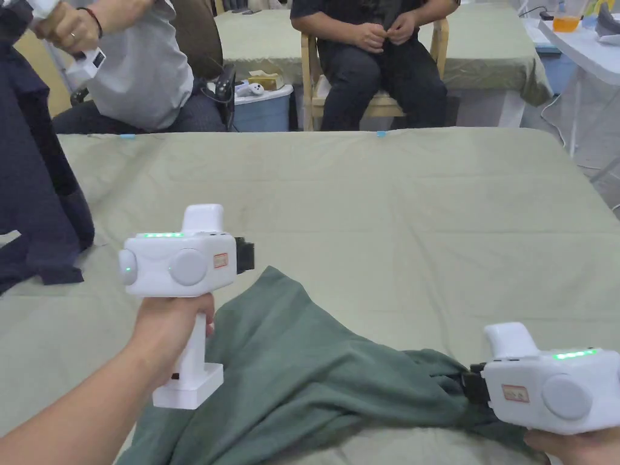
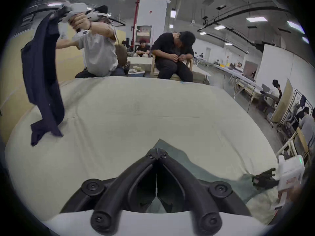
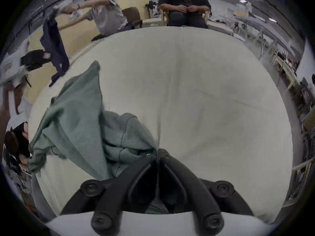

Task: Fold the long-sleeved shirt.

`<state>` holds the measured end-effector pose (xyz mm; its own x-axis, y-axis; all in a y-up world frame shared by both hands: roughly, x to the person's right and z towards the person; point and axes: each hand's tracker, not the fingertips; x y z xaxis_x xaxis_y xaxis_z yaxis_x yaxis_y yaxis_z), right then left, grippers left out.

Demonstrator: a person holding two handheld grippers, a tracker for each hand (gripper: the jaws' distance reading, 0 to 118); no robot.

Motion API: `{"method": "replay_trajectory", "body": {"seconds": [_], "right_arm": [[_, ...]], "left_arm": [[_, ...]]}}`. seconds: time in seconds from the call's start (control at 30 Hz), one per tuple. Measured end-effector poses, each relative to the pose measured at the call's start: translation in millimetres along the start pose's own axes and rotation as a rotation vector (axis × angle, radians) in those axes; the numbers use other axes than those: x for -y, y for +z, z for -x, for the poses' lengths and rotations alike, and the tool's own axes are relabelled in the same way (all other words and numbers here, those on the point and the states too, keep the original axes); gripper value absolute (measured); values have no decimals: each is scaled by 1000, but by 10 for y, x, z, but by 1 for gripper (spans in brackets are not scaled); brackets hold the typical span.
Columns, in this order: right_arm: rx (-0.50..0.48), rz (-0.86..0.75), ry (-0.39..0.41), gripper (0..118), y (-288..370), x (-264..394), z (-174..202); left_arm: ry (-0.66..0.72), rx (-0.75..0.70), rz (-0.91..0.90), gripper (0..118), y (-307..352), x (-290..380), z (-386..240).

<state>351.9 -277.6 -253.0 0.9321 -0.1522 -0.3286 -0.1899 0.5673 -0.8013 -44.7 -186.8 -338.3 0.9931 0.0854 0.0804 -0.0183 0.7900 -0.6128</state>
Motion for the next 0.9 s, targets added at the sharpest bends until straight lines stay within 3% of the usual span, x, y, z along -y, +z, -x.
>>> {"method": "replay_trajectory", "body": {"seconds": [0.03,0.07,0.13,0.3,0.33,0.37,0.4,0.43,0.47,0.53,0.57,0.9], "right_arm": [[-3,-15,-12,13,9,23,-3],[-6,-32,-24,13,15,42,-5],[-8,-37,-31,13,-3,71,-7],[-18,-58,-80,13,-26,100,-38],[-20,-61,-92,13,-26,103,-44],[-24,-65,-103,13,-24,105,-47],[-24,-70,-110,13,-20,109,-48],[-26,-77,-117,13,-4,130,-59],[-27,-82,-124,13,2,139,-60],[-28,-99,-131,13,25,150,-52],[-23,-119,-122,13,57,158,-38],[-35,-327,-87,13,938,-217,152]], "left_arm": [[-1,-1,25,75,-187,-49,-14],[-7,5,89,118,-398,-72,40],[3,16,73,118,-660,-152,39],[-112,-57,356,118,-1338,76,-107],[-129,-85,382,108,-1395,178,-119],[-141,-59,404,87,-1402,260,-111],[-67,11,339,85,-1376,273,-118],[-26,-32,296,69,-1315,240,-110],[-10,-40,281,4,-1239,219,-53],[-64,-15,205,4,-919,-20,91],[42,38,196,4,-748,-106,203],[46,195,-269,4,1369,-517,233]]}}
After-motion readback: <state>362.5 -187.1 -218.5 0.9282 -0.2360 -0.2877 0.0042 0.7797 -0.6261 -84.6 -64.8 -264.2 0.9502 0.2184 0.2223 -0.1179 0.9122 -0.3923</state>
